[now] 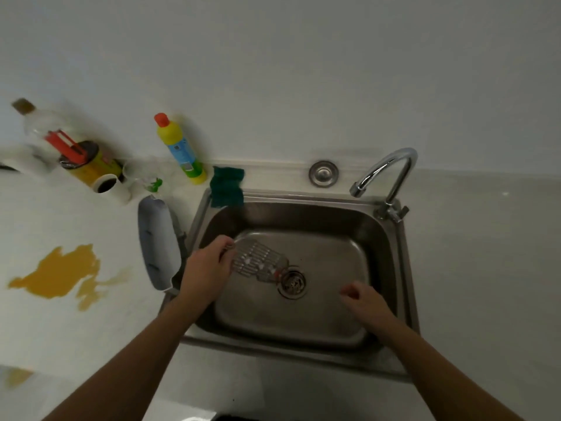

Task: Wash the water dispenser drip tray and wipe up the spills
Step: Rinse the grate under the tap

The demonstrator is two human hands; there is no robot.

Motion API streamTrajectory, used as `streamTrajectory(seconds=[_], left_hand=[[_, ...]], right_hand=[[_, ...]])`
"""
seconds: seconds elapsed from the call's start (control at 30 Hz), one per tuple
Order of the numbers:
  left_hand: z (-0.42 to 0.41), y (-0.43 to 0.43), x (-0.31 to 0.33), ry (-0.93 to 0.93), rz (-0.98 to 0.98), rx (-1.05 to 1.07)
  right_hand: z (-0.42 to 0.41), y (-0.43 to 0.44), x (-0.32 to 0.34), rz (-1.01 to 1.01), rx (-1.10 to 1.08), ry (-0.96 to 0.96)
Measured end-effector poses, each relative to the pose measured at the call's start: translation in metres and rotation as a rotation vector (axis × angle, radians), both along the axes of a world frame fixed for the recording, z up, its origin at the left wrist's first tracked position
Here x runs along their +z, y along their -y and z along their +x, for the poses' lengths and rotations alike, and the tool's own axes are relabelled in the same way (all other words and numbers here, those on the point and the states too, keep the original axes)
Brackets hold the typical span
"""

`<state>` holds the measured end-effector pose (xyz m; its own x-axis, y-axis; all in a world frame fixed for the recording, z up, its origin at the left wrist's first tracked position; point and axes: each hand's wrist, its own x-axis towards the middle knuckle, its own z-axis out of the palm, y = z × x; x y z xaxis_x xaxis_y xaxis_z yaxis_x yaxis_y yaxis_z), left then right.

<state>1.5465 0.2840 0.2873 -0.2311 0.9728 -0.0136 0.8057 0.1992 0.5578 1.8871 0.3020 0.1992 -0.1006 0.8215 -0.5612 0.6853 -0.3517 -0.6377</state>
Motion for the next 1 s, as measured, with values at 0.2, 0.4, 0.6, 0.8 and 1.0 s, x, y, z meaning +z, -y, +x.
streamTrajectory(seconds=[0.2, 0.4, 0.6, 0.8, 1.0], left_hand=[[0.005, 0.032, 0.006, -0.008, -0.039, 0.124], [0.018, 0.066, 0.014, 0.056, 0.03, 0.257], [0.021, 0.091, 0.012, 0.201, -0.063, 0.252], [-0.013, 0.079, 0.03, 0.635, -0.063, 0.253], [-0.083, 0.05, 0.038, 0.812, -0.108, 0.221]], right_hand=[[0.013, 0.04, -0.009, 0.055, 0.029, 0.012], [0.028, 0.048, -0.009, 0.162, 0.062, 0.037], [0.006, 0.049, 0.013, 0.282, 0.276, 0.04], [-0.053, 0.033, 0.068, 0.576, 0.592, 0.114], [-0.125, 0.028, 0.083, 0.749, 0.663, 0.259]])
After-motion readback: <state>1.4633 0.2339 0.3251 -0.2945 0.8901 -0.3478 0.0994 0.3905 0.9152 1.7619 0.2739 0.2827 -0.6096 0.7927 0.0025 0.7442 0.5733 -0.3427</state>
